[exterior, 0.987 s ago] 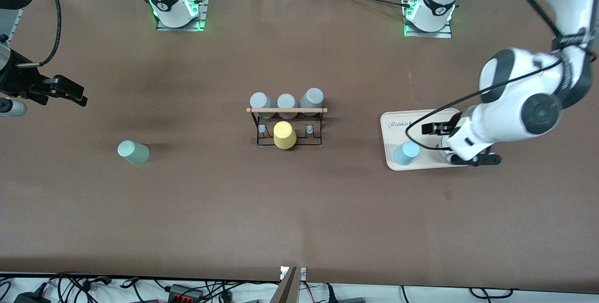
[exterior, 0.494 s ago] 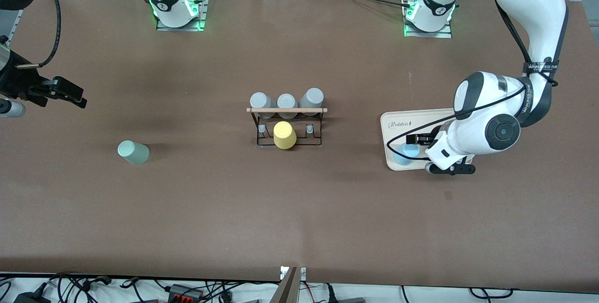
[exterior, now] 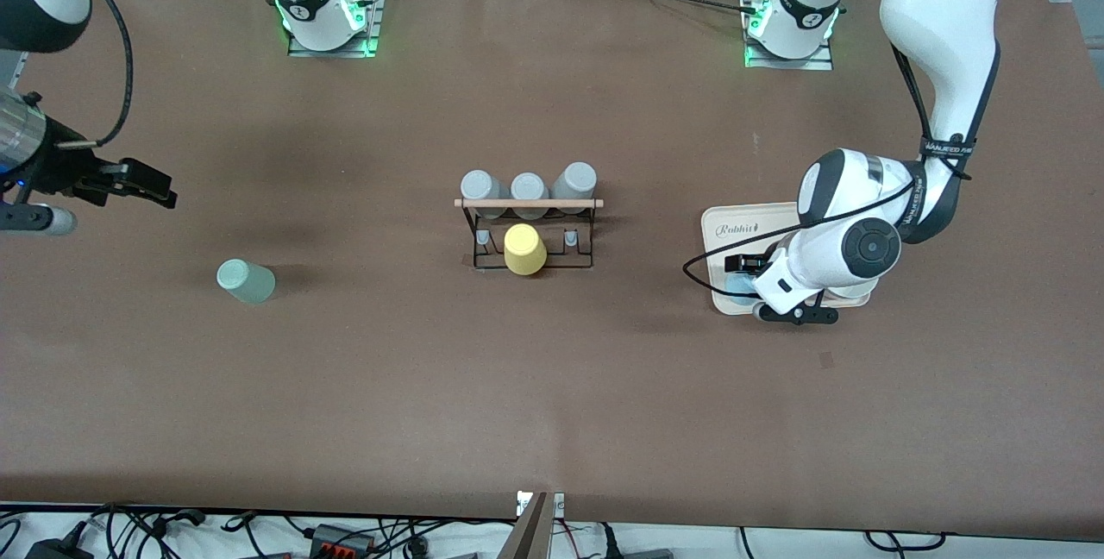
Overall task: Hang scattered cups on rack with three cups
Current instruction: 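Grasp the blue cup with the left gripper while the right gripper grasps the table cup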
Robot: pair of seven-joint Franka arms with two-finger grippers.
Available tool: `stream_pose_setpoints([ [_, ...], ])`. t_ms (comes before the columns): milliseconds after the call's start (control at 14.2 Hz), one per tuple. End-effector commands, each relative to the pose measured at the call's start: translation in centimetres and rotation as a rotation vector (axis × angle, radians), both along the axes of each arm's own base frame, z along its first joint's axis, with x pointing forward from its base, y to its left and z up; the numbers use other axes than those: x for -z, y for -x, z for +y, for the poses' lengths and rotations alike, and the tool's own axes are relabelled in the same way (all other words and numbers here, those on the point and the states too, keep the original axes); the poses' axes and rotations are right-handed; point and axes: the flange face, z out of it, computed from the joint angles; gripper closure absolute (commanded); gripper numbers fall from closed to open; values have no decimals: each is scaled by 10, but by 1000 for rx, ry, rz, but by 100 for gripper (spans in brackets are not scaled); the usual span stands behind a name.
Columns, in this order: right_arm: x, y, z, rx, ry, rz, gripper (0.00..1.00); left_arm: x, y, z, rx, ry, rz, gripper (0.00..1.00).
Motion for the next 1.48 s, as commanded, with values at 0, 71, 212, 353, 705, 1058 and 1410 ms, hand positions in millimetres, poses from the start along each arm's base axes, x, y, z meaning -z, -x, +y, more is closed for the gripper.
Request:
stream_pose_setpoints([
  [0, 43, -11, -9, 10, 0, 27, 0, 11, 0, 0, 14, -16, -10, 0],
  [71, 64, -16, -11, -16, 6, 39, 0, 12, 1, -1, 15, -16, -10, 0],
  [212, 105, -26, -17, -74, 22, 58, 0, 17, 1, -4, 19, -14, -12, 0],
  [353, 146, -32, -23, -116, 62, 56, 0, 21, 2, -9, 22, -12, -26, 0],
  [705, 235, -26, -35, -152, 66, 13, 0, 23, 1, -2, 61, -6, -16, 86],
  [1058, 288, -12, -40, -185, 56, -15, 0, -57, -30, -16, 211, 29, -117, 100],
  [1410, 290, -12, -40, -186, 55, -10, 4, -148, -23, -147, 255, 58, -190, 100],
])
